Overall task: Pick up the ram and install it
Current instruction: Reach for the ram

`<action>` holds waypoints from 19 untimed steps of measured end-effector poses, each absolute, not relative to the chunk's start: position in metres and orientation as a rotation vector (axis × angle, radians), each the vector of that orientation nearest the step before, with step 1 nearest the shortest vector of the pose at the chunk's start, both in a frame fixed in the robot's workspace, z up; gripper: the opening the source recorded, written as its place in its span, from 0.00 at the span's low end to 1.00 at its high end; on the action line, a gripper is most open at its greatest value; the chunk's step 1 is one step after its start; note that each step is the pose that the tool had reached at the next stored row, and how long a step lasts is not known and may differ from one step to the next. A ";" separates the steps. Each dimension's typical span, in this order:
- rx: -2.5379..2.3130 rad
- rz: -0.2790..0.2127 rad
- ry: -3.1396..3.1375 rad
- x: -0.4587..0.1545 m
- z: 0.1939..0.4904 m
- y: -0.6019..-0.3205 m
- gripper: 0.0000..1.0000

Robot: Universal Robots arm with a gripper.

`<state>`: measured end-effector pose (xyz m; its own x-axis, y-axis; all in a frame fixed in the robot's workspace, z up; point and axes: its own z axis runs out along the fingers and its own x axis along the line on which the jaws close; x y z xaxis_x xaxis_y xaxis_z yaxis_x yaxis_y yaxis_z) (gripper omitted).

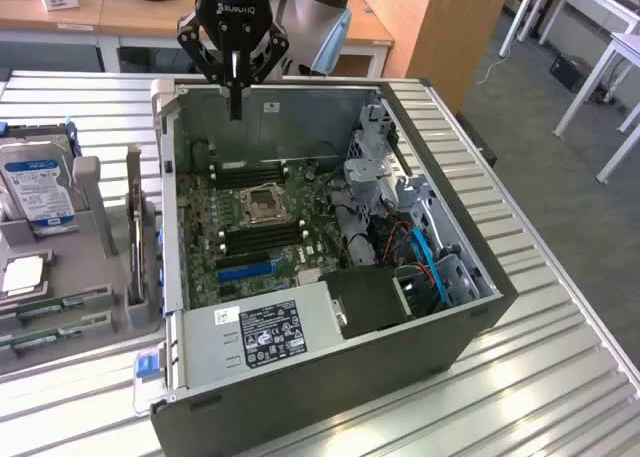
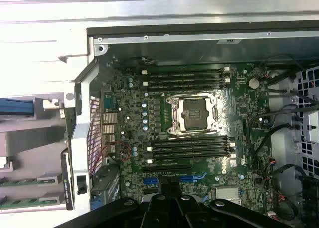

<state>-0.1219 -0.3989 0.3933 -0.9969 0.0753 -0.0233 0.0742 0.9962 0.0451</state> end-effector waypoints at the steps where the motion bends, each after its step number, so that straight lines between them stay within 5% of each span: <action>1: 0.117 0.069 3.114 -0.122 0.393 -0.399 0.11; 19: 0.117 0.069 3.114 -0.134 0.393 -0.399 0.11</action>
<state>-0.1337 -0.3988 0.3930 -0.9969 0.0753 -0.0233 0.0742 0.9962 0.0450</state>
